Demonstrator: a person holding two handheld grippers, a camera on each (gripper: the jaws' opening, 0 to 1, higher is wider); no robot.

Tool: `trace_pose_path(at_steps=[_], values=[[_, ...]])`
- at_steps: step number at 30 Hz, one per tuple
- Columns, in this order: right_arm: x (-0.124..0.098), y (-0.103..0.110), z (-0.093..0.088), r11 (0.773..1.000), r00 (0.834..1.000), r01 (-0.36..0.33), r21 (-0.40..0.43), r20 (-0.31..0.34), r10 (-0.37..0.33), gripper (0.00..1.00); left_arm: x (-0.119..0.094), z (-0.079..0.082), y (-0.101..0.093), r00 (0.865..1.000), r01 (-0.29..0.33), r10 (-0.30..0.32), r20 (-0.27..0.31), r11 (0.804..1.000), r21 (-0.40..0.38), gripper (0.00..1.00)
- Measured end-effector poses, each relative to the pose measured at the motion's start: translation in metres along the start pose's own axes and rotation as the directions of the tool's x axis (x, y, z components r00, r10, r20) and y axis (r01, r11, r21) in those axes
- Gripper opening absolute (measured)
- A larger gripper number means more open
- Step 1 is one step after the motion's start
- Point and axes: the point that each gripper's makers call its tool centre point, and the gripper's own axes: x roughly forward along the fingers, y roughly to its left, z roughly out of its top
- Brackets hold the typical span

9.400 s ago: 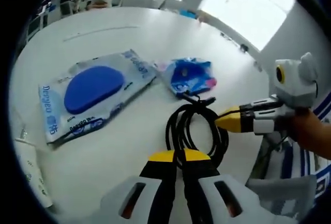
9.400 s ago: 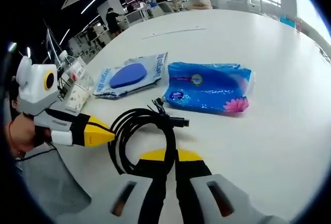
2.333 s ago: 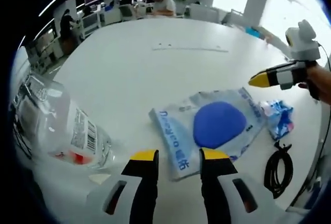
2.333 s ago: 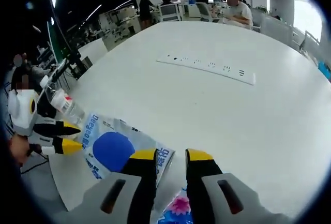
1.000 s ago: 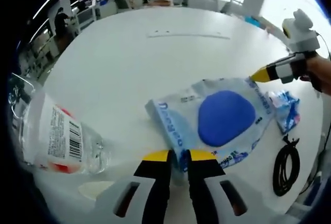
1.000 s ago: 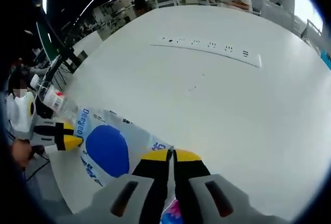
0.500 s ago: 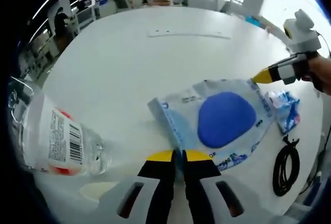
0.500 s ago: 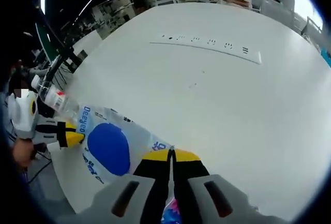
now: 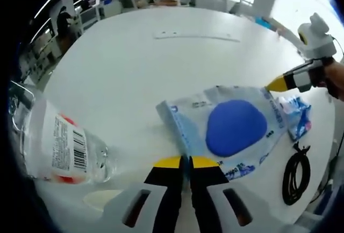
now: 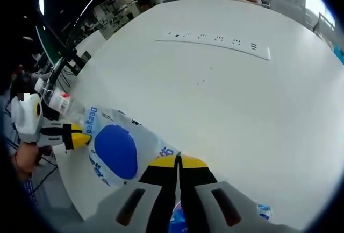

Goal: Arrange the tabletop items into an orderly group along one side of the table until the central work area is clear of visible clutter.

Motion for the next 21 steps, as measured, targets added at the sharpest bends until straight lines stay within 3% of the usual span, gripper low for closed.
trace_pose_path(at_steps=[21], values=[[-0.009,0.002,-0.014,1.000,0.997,-0.008,-0.028,-0.075,0.006,0.00,0.001,0.001,-0.002,1.000,0.015,-0.015,-0.004,1.000,0.000,0.00]])
